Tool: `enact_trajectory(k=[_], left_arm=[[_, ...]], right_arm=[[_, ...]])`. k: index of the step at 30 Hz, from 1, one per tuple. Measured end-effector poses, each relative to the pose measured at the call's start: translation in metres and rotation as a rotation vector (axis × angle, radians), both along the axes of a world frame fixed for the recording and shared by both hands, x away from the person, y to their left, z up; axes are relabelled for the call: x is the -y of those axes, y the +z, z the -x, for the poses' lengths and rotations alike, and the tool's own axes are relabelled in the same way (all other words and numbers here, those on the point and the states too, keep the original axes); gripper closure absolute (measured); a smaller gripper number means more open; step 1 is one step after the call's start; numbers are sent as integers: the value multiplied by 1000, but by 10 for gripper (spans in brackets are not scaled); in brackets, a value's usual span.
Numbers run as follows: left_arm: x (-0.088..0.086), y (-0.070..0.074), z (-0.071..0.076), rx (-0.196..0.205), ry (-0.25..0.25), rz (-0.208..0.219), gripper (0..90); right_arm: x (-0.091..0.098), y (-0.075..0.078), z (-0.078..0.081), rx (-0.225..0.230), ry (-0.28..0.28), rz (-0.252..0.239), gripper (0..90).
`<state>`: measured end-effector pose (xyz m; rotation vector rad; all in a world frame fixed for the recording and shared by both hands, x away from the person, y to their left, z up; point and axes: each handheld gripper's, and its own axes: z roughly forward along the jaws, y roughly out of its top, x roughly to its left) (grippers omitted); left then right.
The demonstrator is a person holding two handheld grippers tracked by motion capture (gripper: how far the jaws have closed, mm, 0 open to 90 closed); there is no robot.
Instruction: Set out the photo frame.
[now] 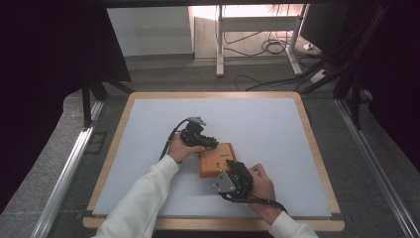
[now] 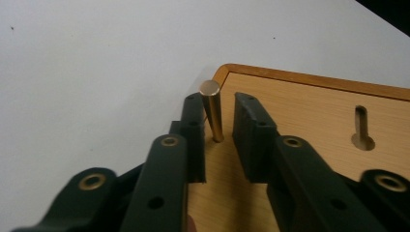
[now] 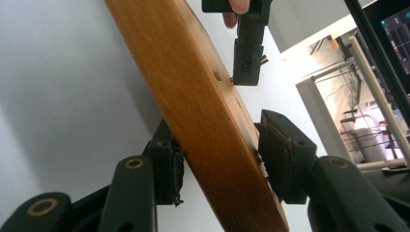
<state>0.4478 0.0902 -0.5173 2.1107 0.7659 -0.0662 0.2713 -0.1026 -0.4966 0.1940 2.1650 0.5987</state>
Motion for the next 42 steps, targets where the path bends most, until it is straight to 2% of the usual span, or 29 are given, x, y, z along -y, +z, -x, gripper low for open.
enact_trajectory(k=[3, 4, 5, 6, 8, 10, 12, 20, 25, 31, 38, 42], left_arm=[[-6, 3, 0, 3, 26, 5, 633], [-11, 7, 0, 8, 54, 15, 550], [-11, 7, 0, 8, 54, 15, 521], [-15, 9, 1, 17, 69, 19, 521], [-25, 14, 5, 35, 97, 43, 465], [-34, 17, 8, 49, 110, 57, 448], [-44, 17, 12, 45, 115, 70, 422], [-78, 12, 31, 58, 160, 80, 395], [-85, 12, 45, 92, 159, 57, 377], [-88, 8, 59, 106, 146, 30, 357], [-88, -1, 81, 131, 119, -36, 350], [-87, -5, 85, 141, 105, -64, 347]], right_arm=[[0, 0, 0, 3, 4, 6, 544], [0, 0, 0, 1, 6, 9, 544], [0, 0, 0, 1, 6, 9, 544], [0, 0, 0, 2, 6, 12, 545], [1, 1, 0, -1, 7, 13, 554], [1, 1, 1, 11, 7, 15, 563], [1, 2, 0, 9, 7, 16, 564], [1, 2, 0, 14, 5, 23, 569], [1, 2, 0, 12, 2, 18, 570], [1, 3, 0, 9, 3, 24, 573], [3, 6, -1, 16, -2, 17, 587], [2, 7, -1, 18, -2, 20, 593]])
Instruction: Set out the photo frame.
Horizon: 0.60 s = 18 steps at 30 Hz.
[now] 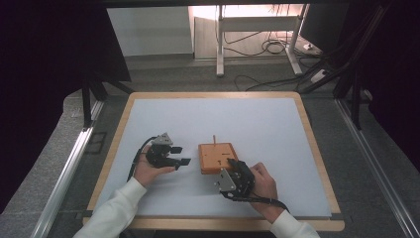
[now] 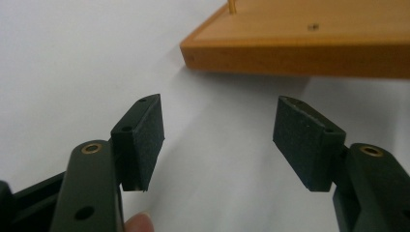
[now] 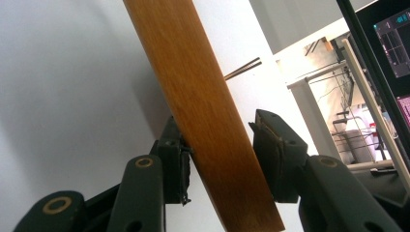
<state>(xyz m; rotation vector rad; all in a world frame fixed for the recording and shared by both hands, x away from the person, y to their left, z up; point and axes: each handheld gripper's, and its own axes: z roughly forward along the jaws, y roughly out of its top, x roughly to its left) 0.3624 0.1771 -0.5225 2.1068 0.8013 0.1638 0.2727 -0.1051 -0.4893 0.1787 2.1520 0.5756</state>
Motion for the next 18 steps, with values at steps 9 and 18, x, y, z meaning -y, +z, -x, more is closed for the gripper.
enact_trajectory(k=[9, 18], left_arm=[[1, -5, 2, -18, 1, -16, 342], [4, -8, 2, -19, -14, -27, 341]], right_arm=[[0, 6, -3, -13, -1, 11, 608], [2, 14, -8, -33, 12, 25, 631]])
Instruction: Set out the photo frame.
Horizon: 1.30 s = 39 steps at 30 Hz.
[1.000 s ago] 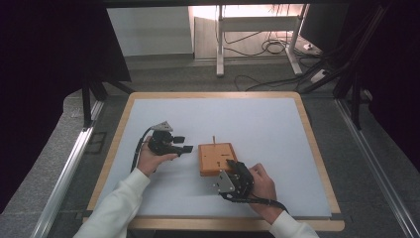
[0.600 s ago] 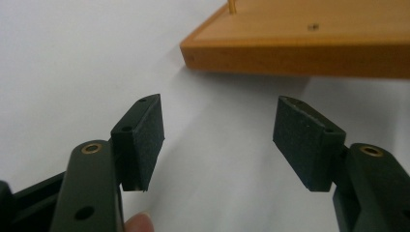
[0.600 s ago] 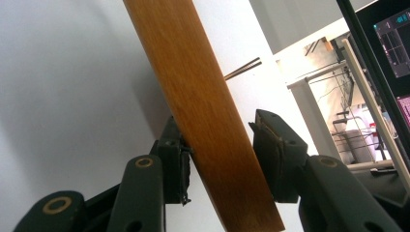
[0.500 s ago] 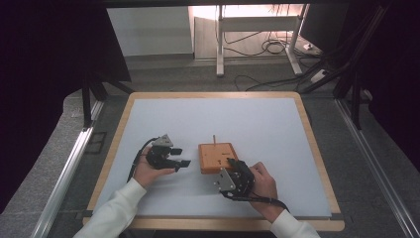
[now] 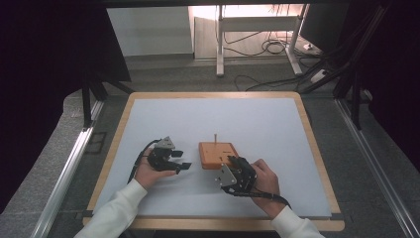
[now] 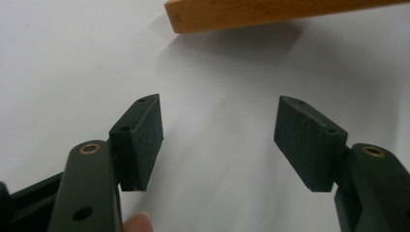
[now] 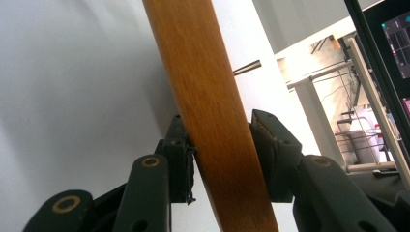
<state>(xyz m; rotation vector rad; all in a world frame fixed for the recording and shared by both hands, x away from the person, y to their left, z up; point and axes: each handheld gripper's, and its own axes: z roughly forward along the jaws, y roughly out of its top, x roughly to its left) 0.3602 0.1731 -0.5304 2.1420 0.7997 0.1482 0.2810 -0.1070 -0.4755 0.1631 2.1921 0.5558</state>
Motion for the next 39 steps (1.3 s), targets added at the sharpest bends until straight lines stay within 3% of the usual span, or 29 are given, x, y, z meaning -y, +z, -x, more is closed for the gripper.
enact_trajectory(k=[15, 19, 30, 39], left_arm=[[1, -3, 0, -5, -12, -8, 341], [0, -3, -1, -5, -10, -9, 341], [0, -4, -1, -5, -9, -13, 341], [0, -4, -1, -5, -7, -11, 341]], right_arm=[[-5, 17, -15, -39, 39, 1, 680], [-8, 26, -24, -63, 54, 10, 694], [-16, 35, -34, -88, 82, 34, 698], [-21, 48, -45, -147, 108, 25, 700]])
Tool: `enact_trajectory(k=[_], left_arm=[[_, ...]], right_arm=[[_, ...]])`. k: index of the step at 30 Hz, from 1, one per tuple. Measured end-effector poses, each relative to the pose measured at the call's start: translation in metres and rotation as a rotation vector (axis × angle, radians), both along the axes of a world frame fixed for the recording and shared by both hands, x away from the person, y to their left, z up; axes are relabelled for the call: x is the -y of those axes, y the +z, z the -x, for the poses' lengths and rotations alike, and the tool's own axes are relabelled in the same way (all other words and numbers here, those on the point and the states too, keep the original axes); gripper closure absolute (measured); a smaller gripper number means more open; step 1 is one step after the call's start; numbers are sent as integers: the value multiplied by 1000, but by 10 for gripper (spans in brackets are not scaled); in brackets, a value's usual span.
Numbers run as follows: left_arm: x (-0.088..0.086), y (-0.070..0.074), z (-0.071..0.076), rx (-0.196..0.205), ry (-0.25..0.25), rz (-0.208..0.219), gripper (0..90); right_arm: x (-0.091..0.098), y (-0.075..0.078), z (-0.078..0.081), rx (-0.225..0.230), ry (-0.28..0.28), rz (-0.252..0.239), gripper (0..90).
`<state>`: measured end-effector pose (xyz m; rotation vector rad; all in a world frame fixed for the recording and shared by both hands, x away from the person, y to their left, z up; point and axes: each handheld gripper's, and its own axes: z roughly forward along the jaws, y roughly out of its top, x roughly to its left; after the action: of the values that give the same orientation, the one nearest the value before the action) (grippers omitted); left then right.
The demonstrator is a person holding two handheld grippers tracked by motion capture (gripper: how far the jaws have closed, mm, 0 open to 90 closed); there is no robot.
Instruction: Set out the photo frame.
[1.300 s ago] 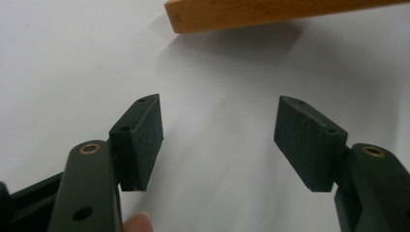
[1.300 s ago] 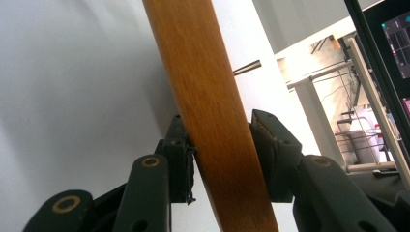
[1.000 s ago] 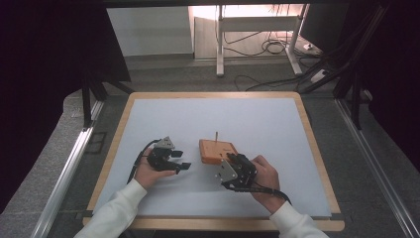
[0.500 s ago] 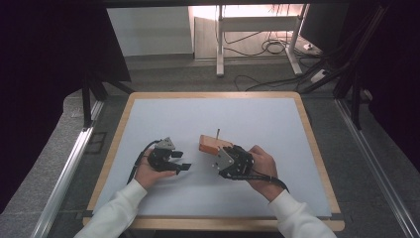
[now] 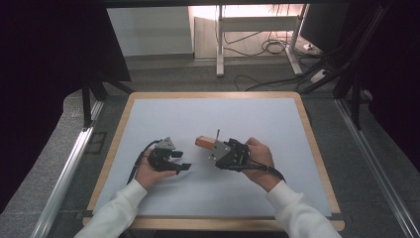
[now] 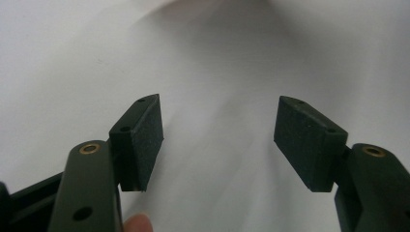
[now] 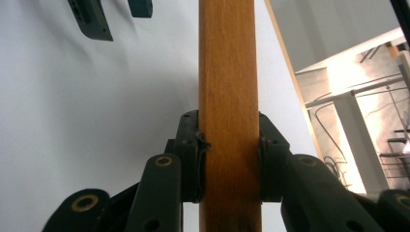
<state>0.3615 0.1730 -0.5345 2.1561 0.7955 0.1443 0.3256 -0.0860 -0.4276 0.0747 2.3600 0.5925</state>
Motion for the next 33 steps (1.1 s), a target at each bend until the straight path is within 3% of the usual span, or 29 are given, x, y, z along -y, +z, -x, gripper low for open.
enact_trajectory(k=[16, 27, 33], left_arm=[[0, -1, 0, -2, 2, -5, 341], [1, -1, -1, -2, -3, -8, 341], [1, -2, -1, -3, -4, -11, 340]], right_arm=[[-2, 11, 7, -60, 52, -34, 700], [0, 23, 19, -153, 114, -77, 698], [3, 26, 18, -176, 128, -83, 694]])
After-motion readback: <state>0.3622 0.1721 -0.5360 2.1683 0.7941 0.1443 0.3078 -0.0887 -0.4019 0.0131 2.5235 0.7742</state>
